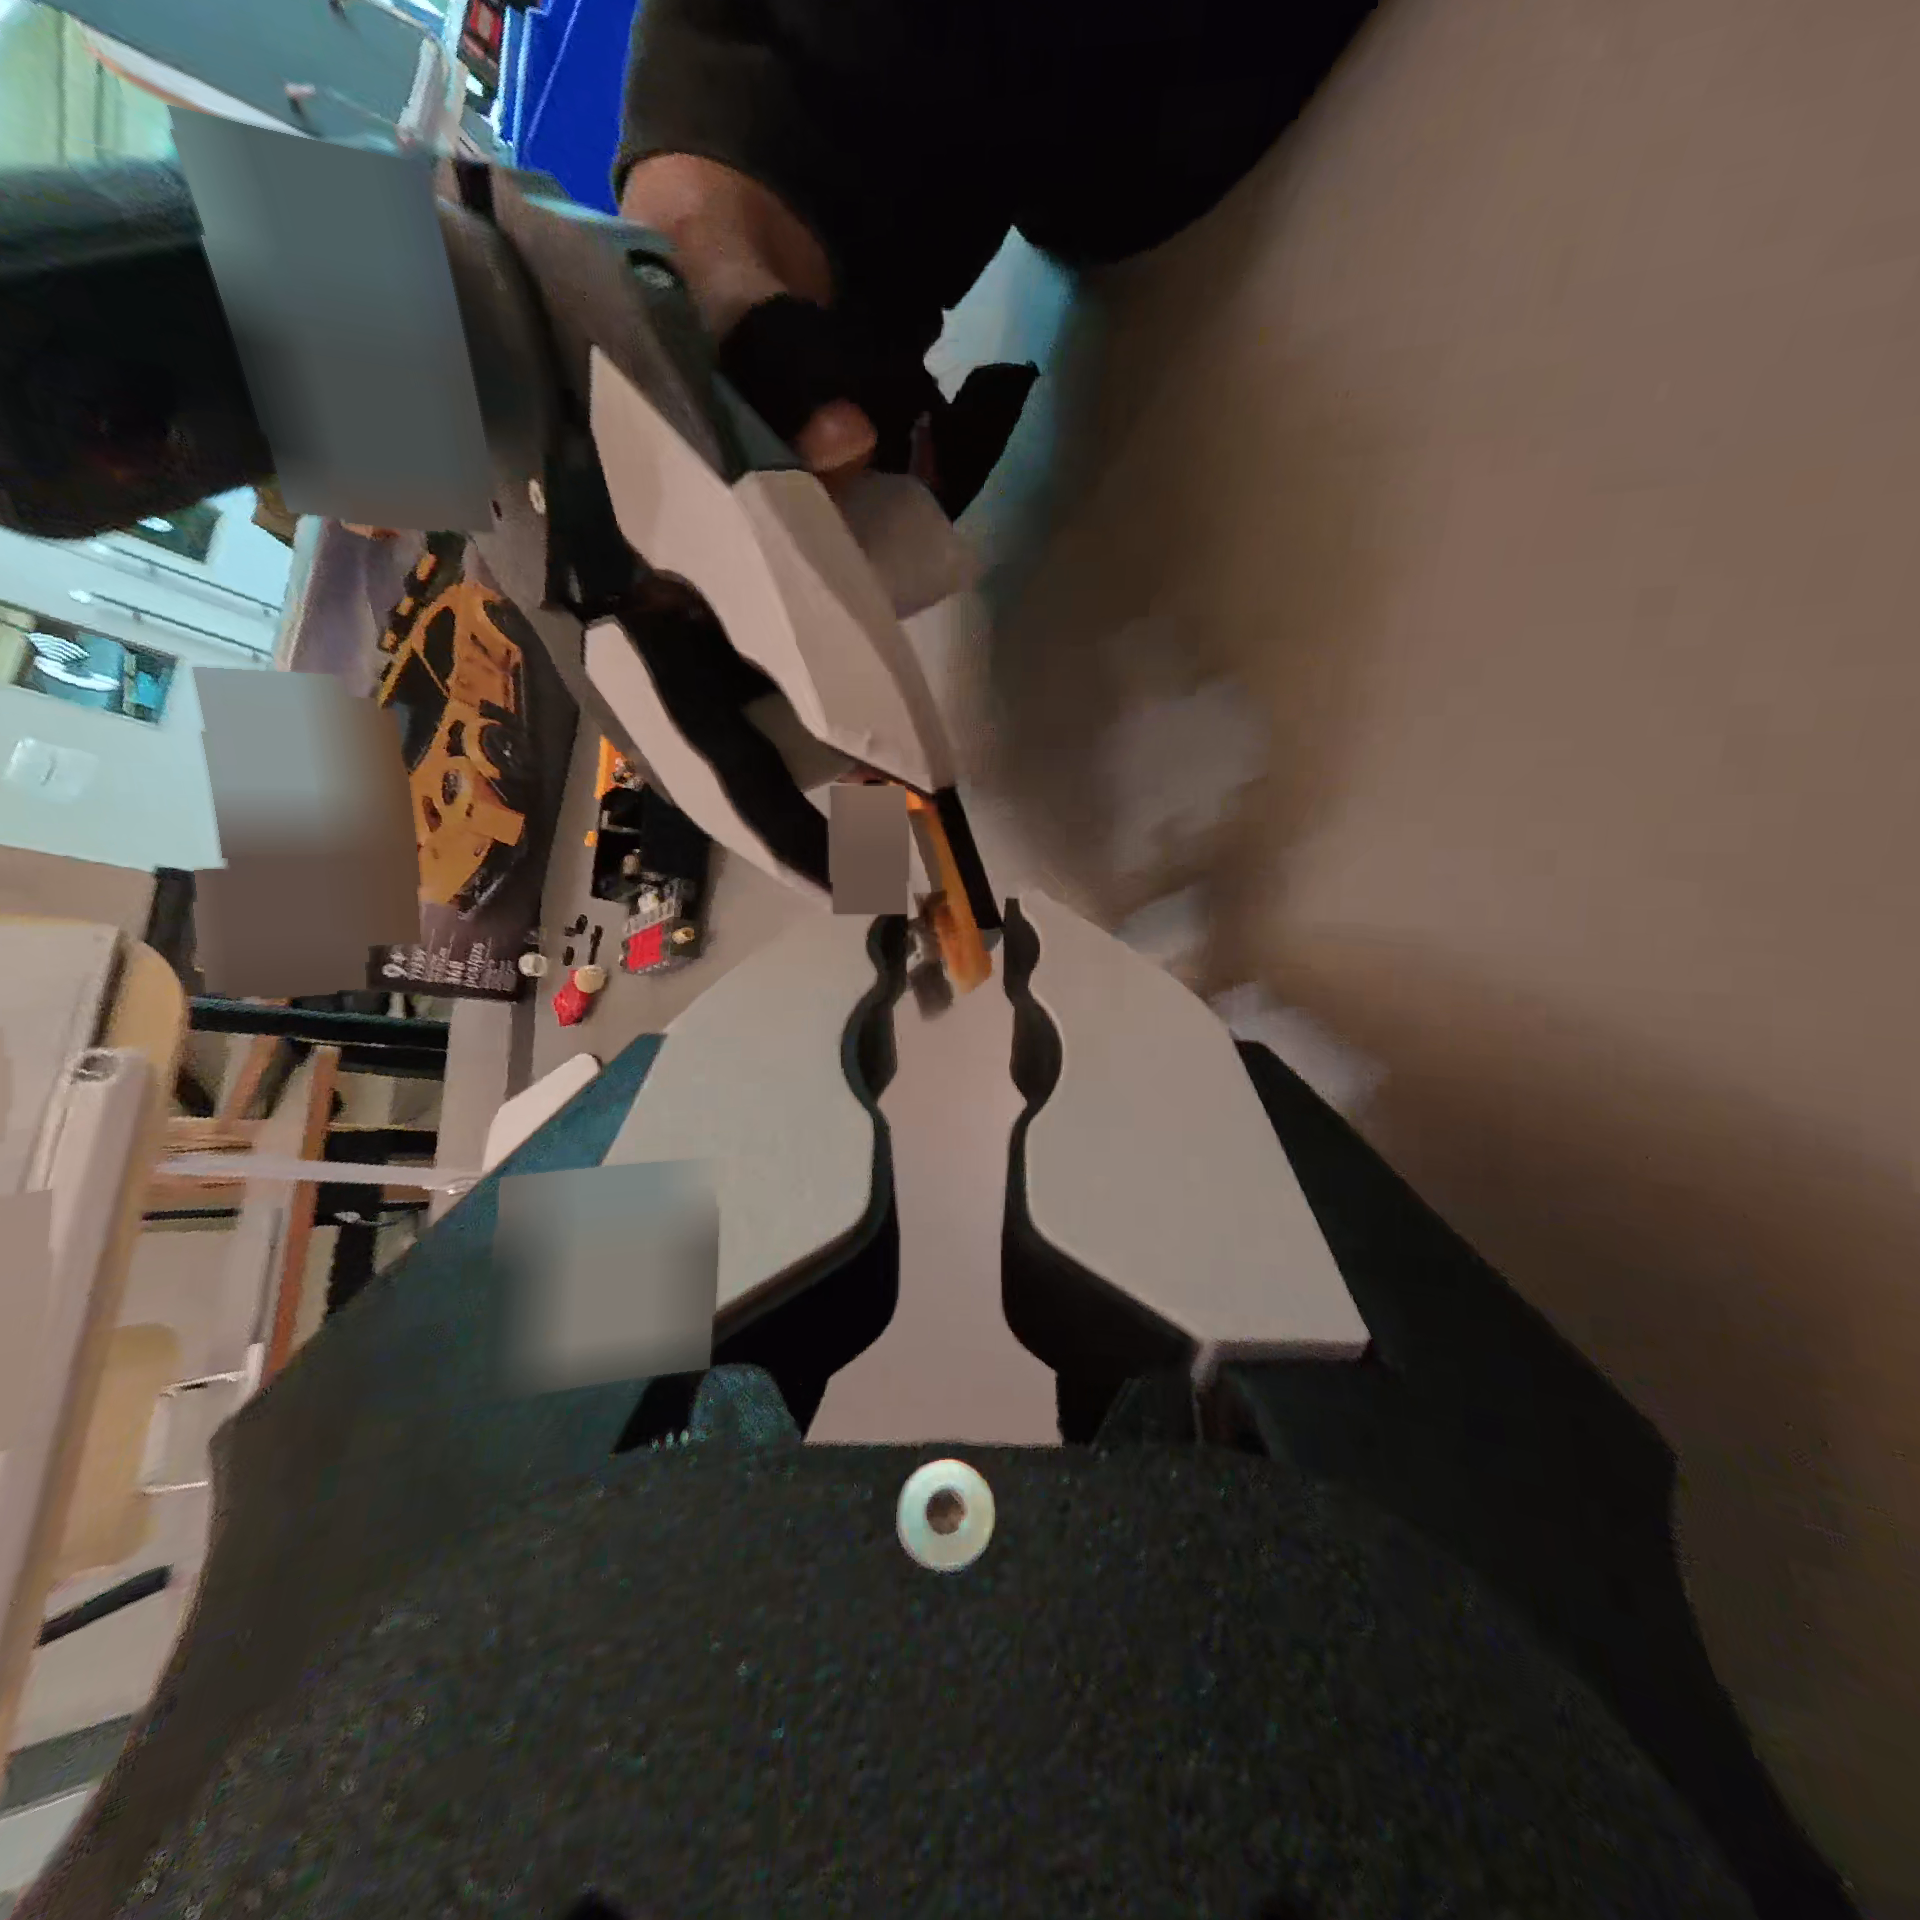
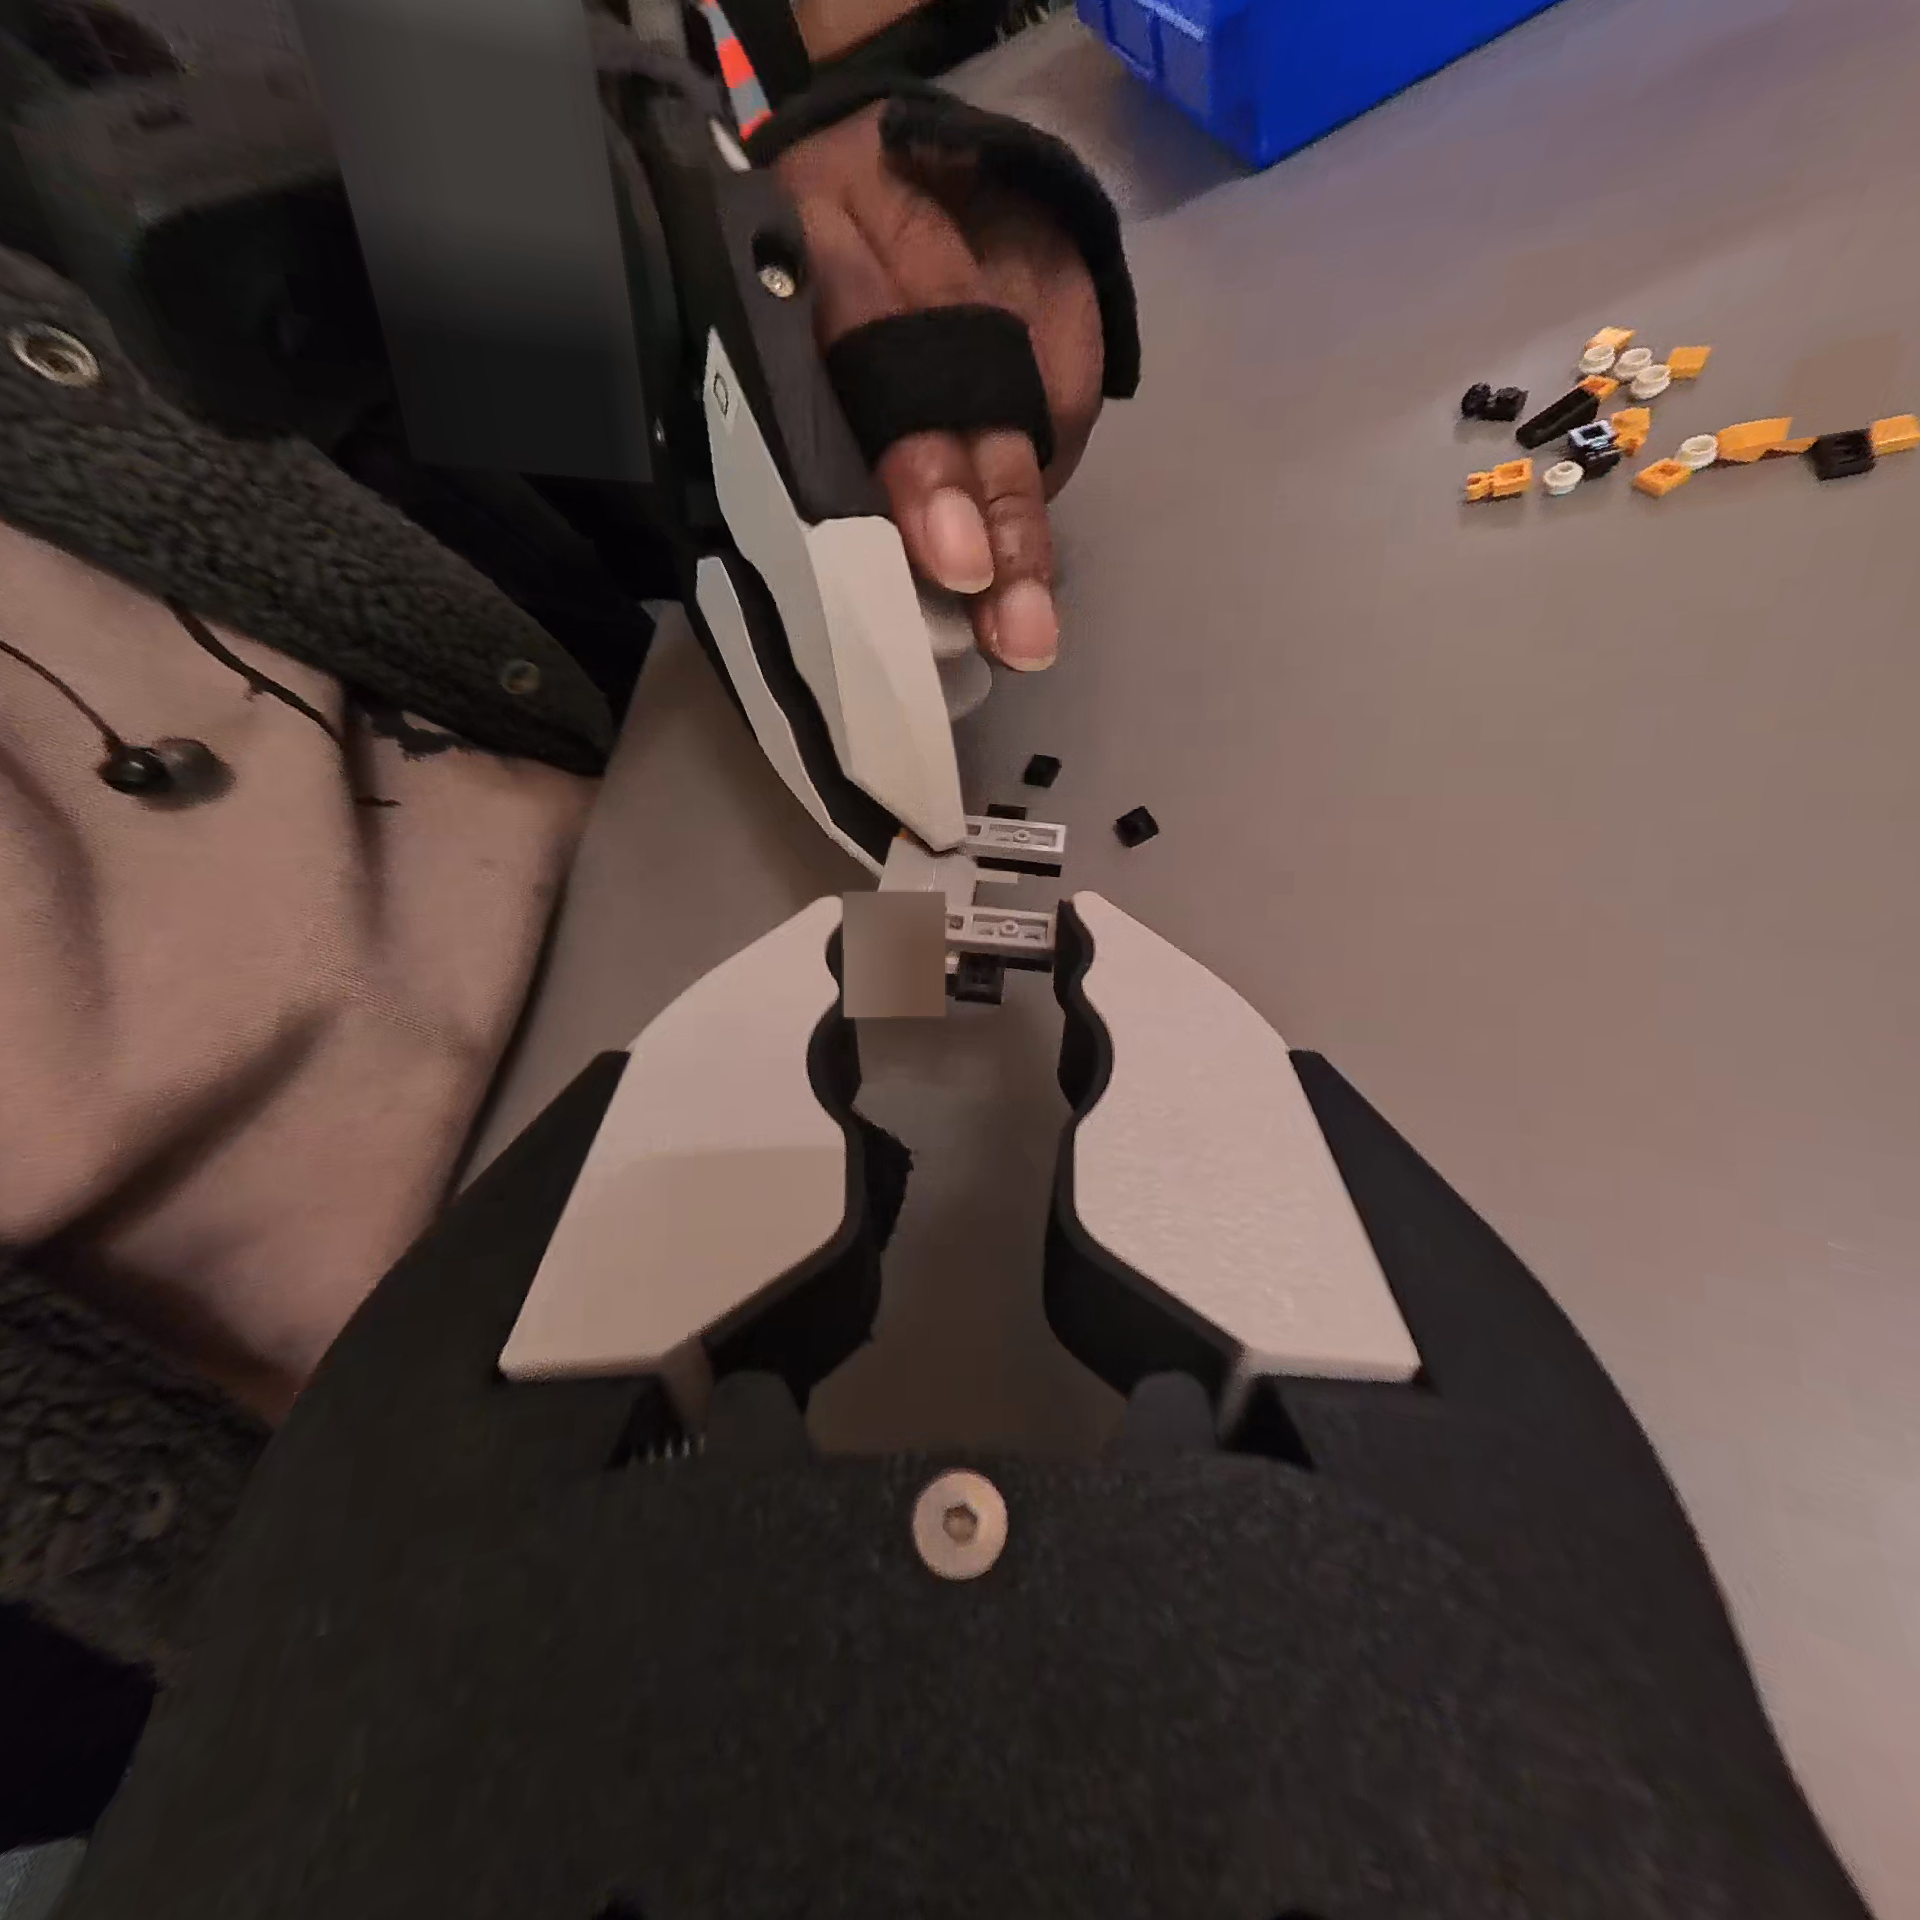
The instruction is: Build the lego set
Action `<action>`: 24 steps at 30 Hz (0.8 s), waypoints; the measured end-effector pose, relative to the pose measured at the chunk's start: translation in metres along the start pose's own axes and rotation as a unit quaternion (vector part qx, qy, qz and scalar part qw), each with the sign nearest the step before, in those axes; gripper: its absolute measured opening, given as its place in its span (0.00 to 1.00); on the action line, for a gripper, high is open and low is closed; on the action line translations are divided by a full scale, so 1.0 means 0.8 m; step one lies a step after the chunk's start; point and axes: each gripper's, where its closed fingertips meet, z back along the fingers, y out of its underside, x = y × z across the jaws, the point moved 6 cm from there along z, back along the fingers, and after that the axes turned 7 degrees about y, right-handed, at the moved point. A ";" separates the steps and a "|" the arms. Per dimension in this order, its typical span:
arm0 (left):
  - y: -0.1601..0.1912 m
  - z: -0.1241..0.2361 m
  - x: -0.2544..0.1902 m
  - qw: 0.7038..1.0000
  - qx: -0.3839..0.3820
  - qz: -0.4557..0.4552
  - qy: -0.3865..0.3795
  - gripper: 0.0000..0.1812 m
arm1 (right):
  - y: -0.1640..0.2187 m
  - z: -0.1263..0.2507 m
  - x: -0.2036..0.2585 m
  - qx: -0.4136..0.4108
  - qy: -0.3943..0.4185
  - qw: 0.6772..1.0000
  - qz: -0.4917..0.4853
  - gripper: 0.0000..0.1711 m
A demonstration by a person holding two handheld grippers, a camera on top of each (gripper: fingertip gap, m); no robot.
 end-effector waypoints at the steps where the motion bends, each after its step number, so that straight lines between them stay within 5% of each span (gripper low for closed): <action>1: -0.001 0.000 0.000 1.000 0.001 -0.005 -0.005 0.09 | 0.000 0.001 -0.001 -0.005 -0.005 1.000 -0.009 0.21; 9: -0.007 0.015 0.016 0.992 -0.067 0.106 0.010 0.08 | -0.011 0.009 -0.001 -0.061 -0.030 0.997 -0.032 0.20; 12: -0.002 0.022 0.022 0.956 -0.144 0.238 0.091 0.08 | -0.021 0.015 0.001 -0.089 0.006 0.996 0.018 0.26; 15: 0.015 0.024 0.030 0.872 -0.206 0.404 0.182 0.07 | -0.024 0.017 0.014 -0.083 0.050 0.988 0.123 0.26; 20: 0.034 0.012 0.032 0.660 -0.255 0.634 0.312 0.07 | -0.021 -0.005 0.030 -0.034 0.112 0.963 0.243 0.20; 24: 0.043 0.007 0.034 0.580 -0.270 0.697 0.324 0.07 | -0.019 -0.017 0.029 -0.009 0.162 0.942 0.294 0.16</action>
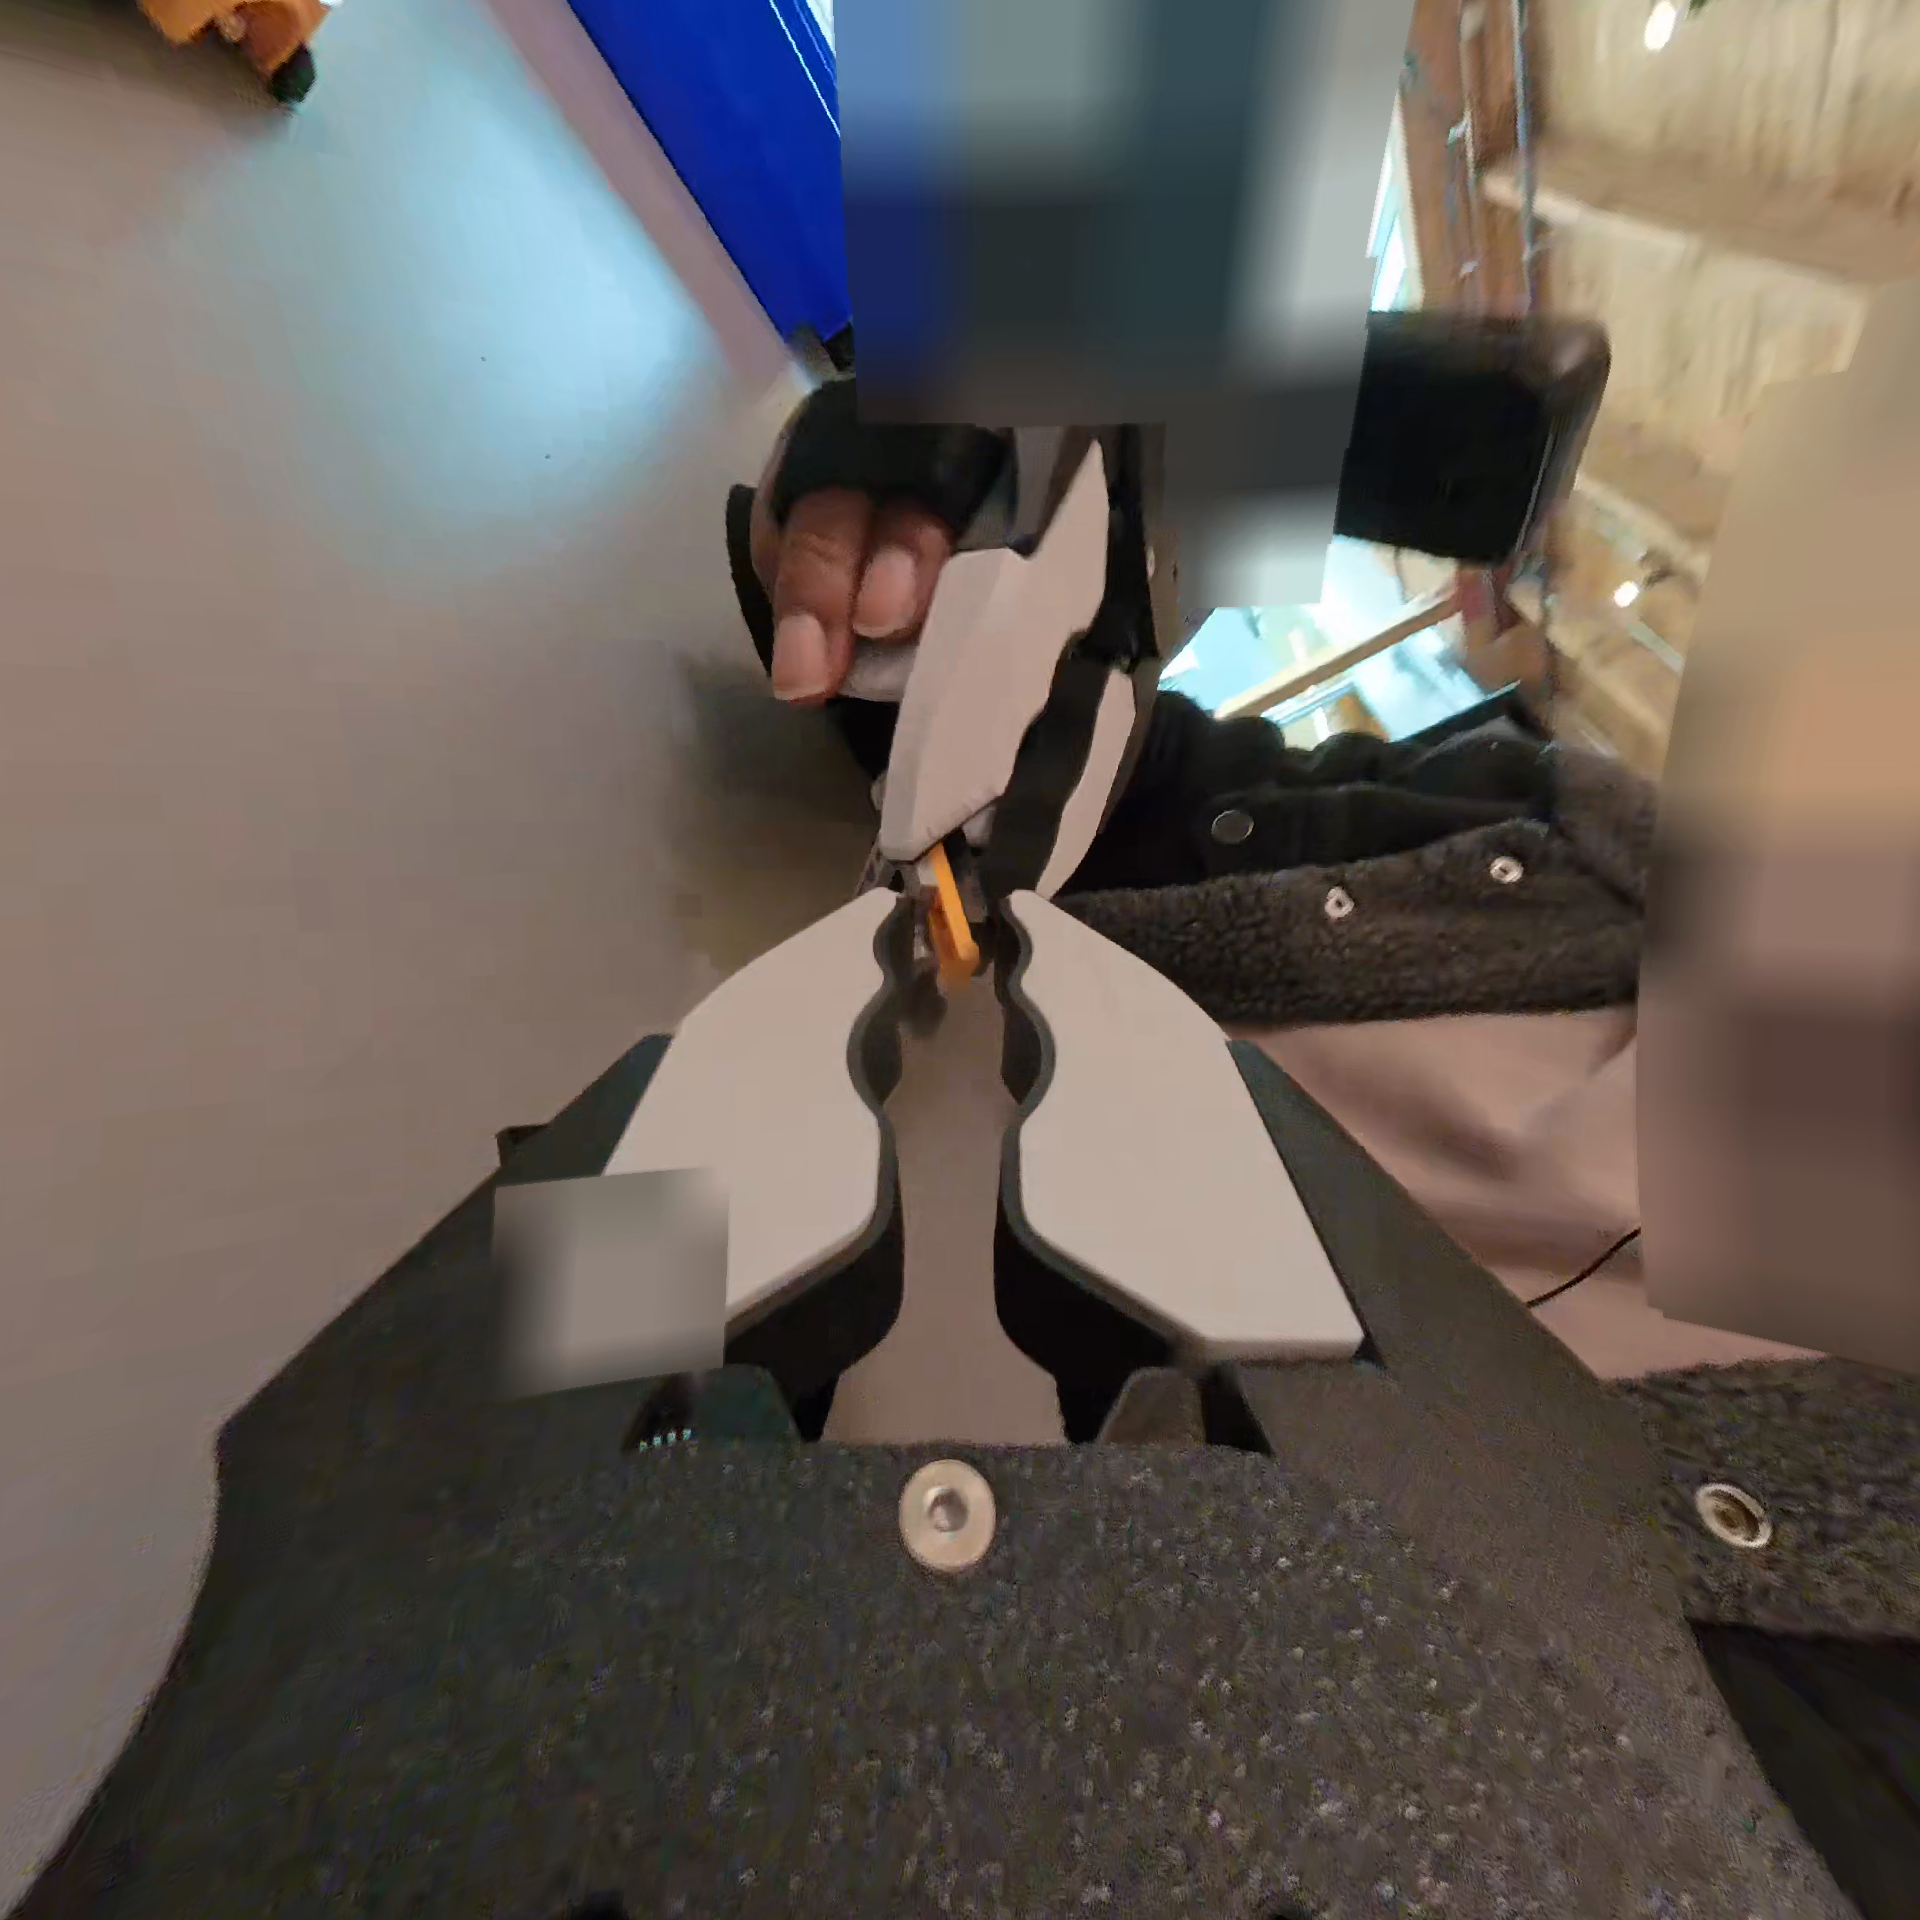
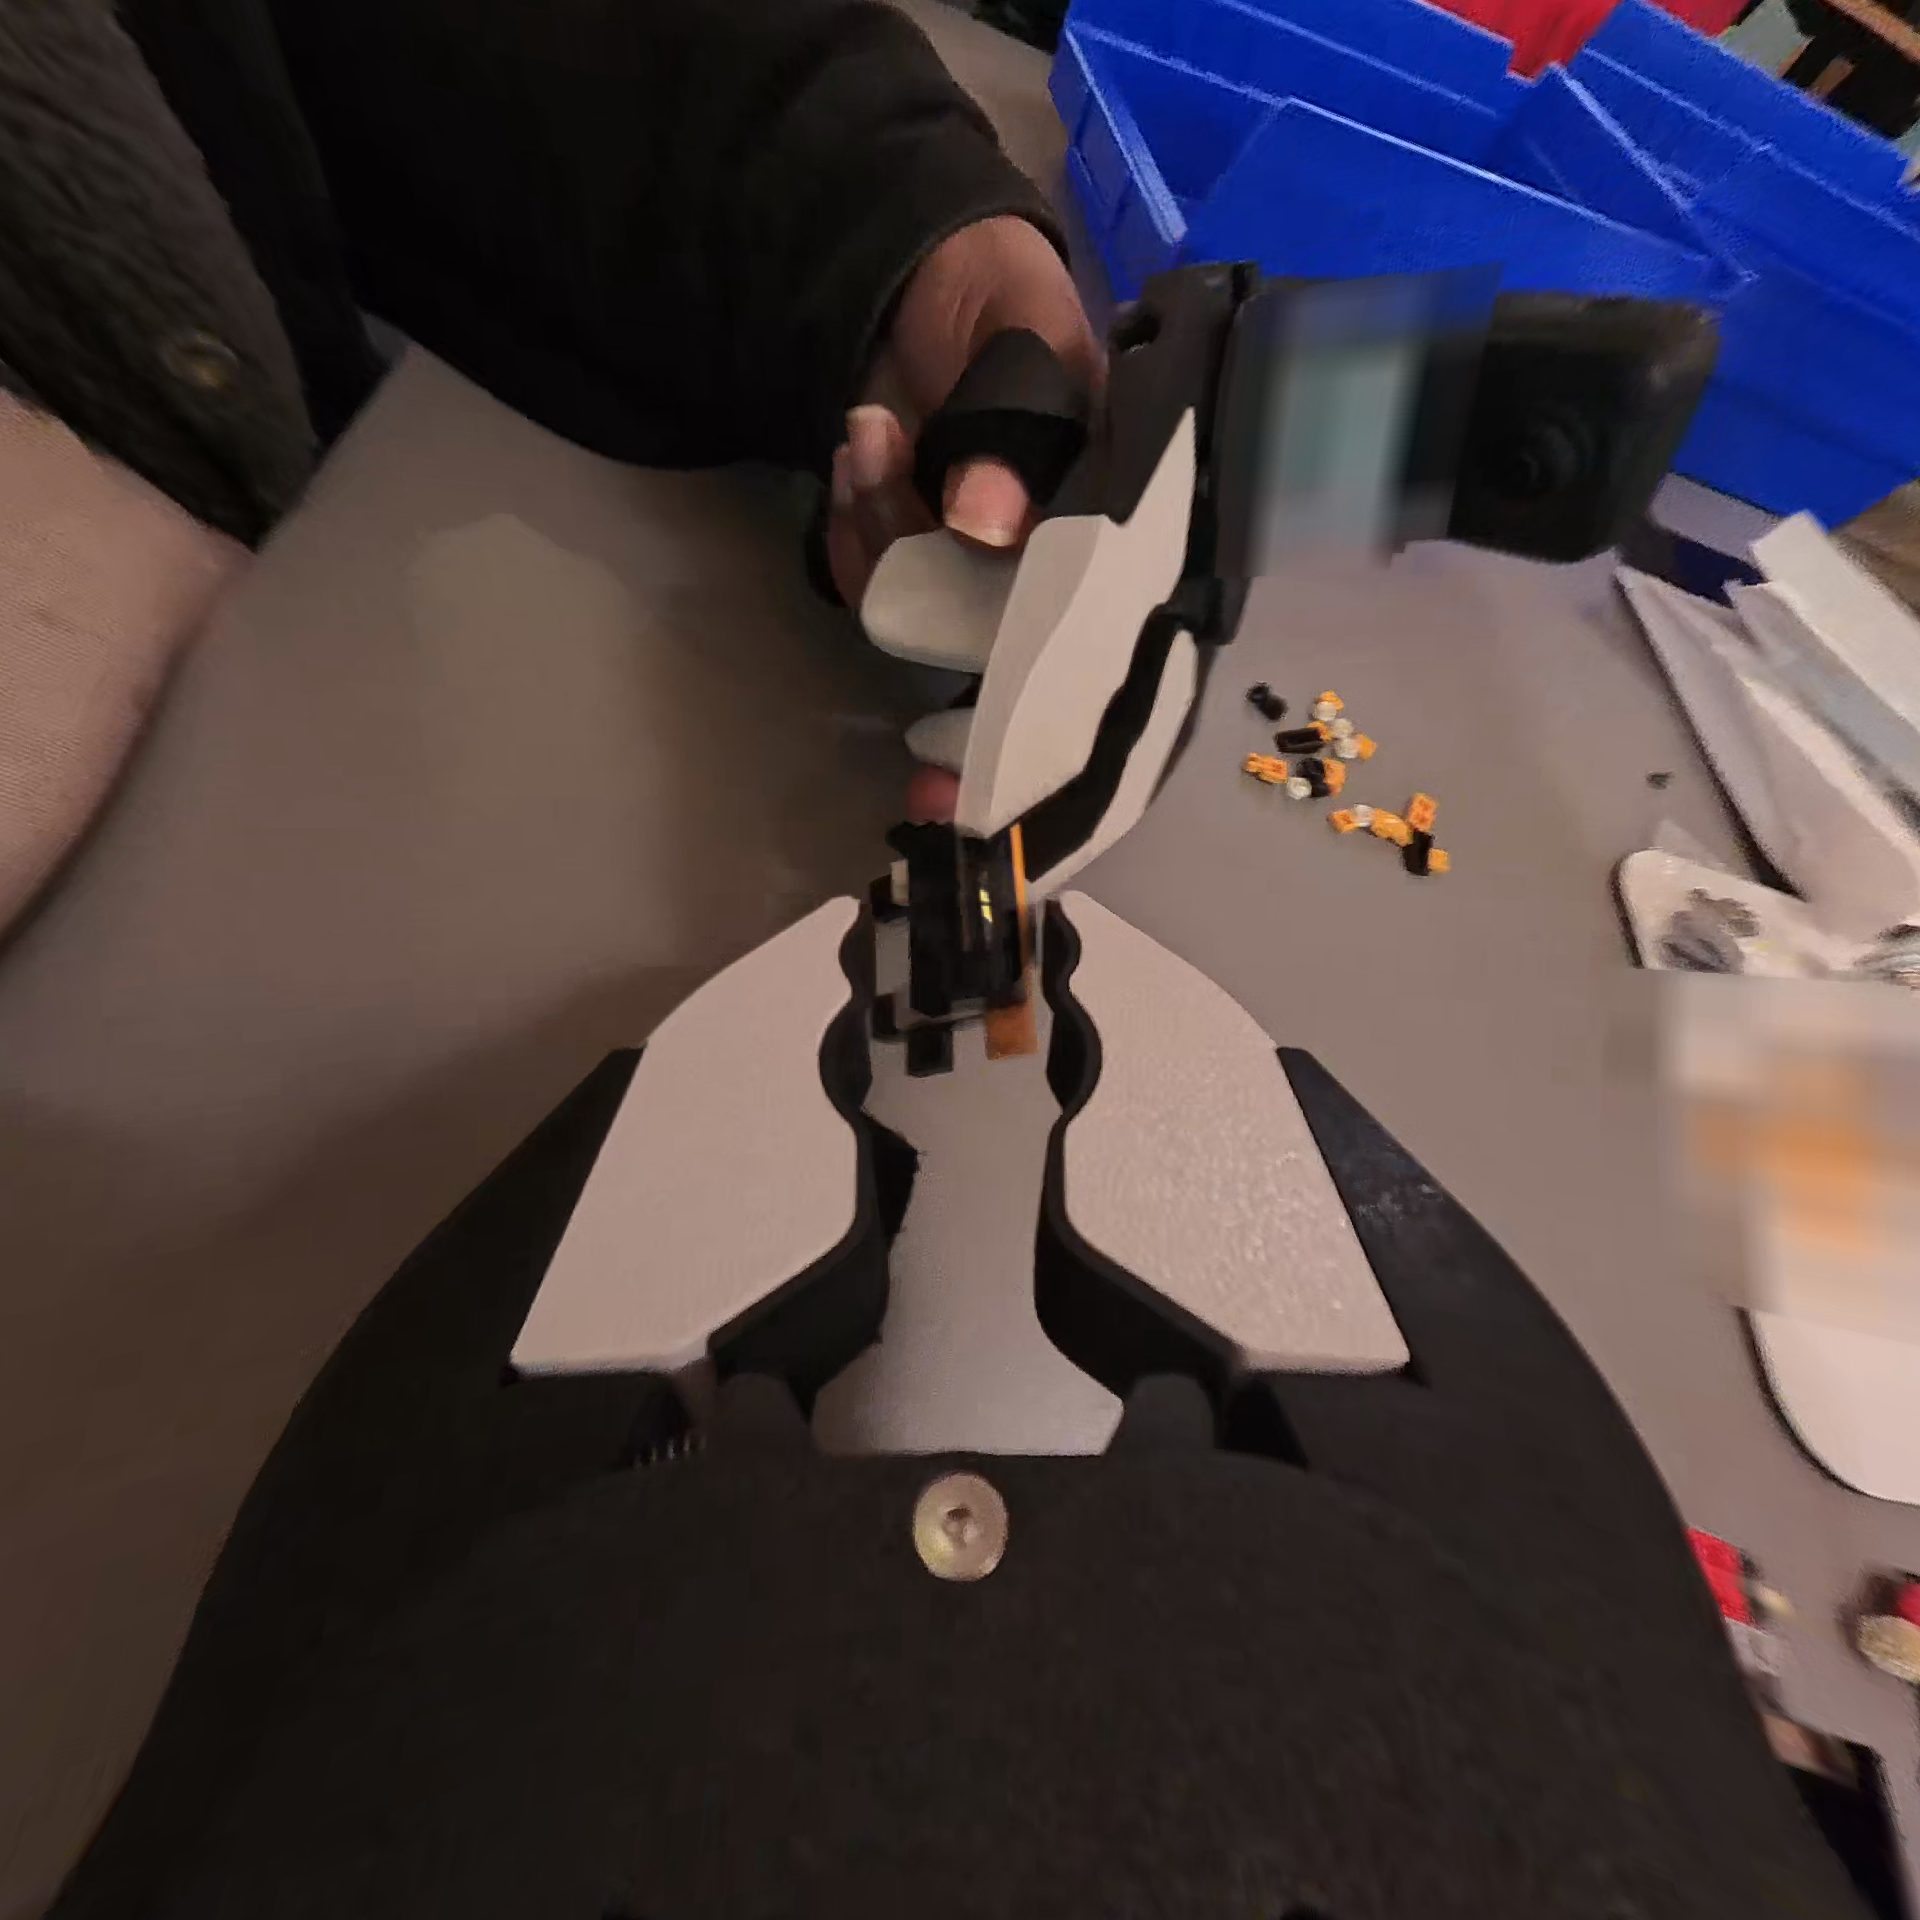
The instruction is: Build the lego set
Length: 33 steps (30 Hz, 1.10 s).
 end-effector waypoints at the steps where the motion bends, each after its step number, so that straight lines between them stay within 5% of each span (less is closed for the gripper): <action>1: 0.000 0.000 0.001 1.000 -0.007 0.014 0.008 0.07 | 0.000 -0.002 -0.002 0.009 0.019 1.000 0.016 0.15; 5: -0.003 0.003 0.005 0.999 -0.019 0.026 0.002 0.07 | 0.004 -0.004 -0.003 0.030 0.027 0.999 0.009 0.13; 9: -0.011 0.024 0.004 0.988 0.022 -0.092 -0.120 0.13 | 0.037 -0.009 -0.015 0.138 -0.015 0.979 -0.149 0.13; 12: -0.005 0.045 0.003 0.925 0.142 -0.227 -0.270 0.11 | 0.046 -0.018 -0.012 0.177 -0.036 0.963 -0.202 0.13; 16: 0.008 0.044 0.001 0.855 0.240 -0.311 -0.338 0.09 | 0.056 -0.030 -0.014 0.200 -0.034 0.959 -0.199 0.13; 33: 0.027 0.014 0.033 0.834 0.284 -0.273 -0.387 0.08 | 0.066 -0.015 -0.021 0.181 -0.026 0.971 -0.155 0.18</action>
